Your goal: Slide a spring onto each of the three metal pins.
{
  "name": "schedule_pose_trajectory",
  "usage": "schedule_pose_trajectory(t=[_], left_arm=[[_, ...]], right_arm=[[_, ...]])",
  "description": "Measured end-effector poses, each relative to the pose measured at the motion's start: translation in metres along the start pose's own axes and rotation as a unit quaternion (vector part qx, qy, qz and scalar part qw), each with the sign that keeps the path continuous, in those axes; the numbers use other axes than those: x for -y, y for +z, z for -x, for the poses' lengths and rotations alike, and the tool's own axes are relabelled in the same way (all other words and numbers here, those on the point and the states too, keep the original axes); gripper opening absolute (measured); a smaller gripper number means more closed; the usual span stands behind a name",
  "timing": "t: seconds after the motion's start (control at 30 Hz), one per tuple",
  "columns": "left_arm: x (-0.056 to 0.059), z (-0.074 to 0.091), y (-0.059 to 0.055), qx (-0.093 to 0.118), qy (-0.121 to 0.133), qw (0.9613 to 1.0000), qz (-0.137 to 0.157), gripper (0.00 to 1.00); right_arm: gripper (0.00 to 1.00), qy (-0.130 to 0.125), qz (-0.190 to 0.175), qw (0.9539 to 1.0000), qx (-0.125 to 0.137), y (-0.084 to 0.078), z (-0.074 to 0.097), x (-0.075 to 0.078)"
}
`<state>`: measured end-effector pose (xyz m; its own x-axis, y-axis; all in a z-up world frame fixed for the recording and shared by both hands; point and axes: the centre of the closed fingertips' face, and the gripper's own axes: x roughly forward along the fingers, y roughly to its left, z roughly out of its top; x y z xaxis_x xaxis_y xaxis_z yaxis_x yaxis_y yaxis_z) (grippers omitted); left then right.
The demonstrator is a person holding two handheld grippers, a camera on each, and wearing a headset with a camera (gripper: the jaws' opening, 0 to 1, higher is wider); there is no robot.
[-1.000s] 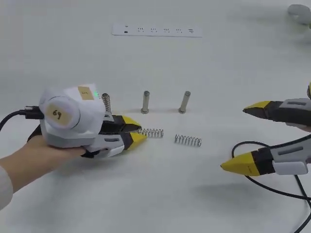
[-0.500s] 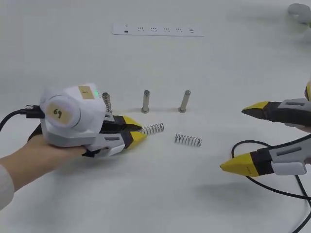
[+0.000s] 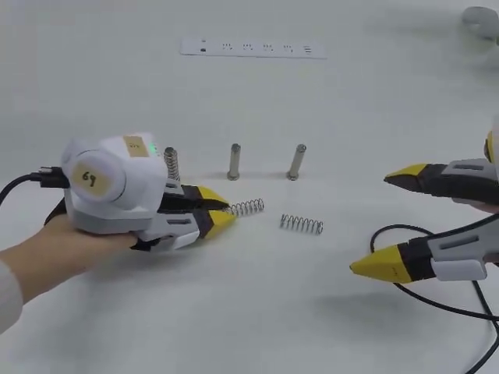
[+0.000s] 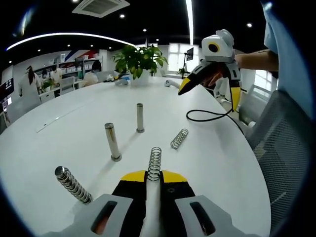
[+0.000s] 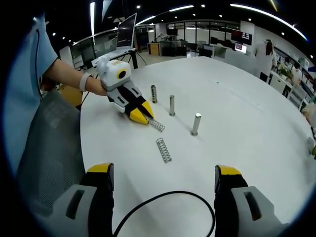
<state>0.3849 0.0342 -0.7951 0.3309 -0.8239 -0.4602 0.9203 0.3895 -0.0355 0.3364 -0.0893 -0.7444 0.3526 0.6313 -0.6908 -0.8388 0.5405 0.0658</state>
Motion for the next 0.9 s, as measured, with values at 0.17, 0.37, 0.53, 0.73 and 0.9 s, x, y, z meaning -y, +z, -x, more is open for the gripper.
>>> schedule_pose_trajectory(t=[0.17, 0.37, 0.53, 0.73, 0.9], left_arm=[[0.001, 0.002, 0.004, 0.005, -0.002, 1.0, 0.001, 0.02], [0.004, 0.007, 0.009, 0.008, -0.004, 1.0, -0.003, 0.02], [0.008, 0.014, 0.014, 0.013, -0.007, 0.9999, -0.007, 0.02], [0.01, 0.021, 0.022, 0.029, -0.003, 0.9996, 0.001, 0.02], [0.015, 0.03, 0.031, 0.043, -0.001, 0.999, 0.006, 0.02]], right_arm=[[0.82, 0.001, 0.001, 1.0, 0.0, 0.001, 0.0, -0.001], [0.82, 0.001, 0.003, 1.0, 0.003, 0.004, 0.001, -0.001], [0.81, 0.004, 0.008, 0.9999, 0.005, 0.009, 0.0, -0.002], [0.8, 0.008, 0.015, 0.9998, 0.012, 0.018, 0.0, -0.005], [0.78, 0.016, 0.012, 0.9993, 0.031, 0.029, -0.001, -0.01]])
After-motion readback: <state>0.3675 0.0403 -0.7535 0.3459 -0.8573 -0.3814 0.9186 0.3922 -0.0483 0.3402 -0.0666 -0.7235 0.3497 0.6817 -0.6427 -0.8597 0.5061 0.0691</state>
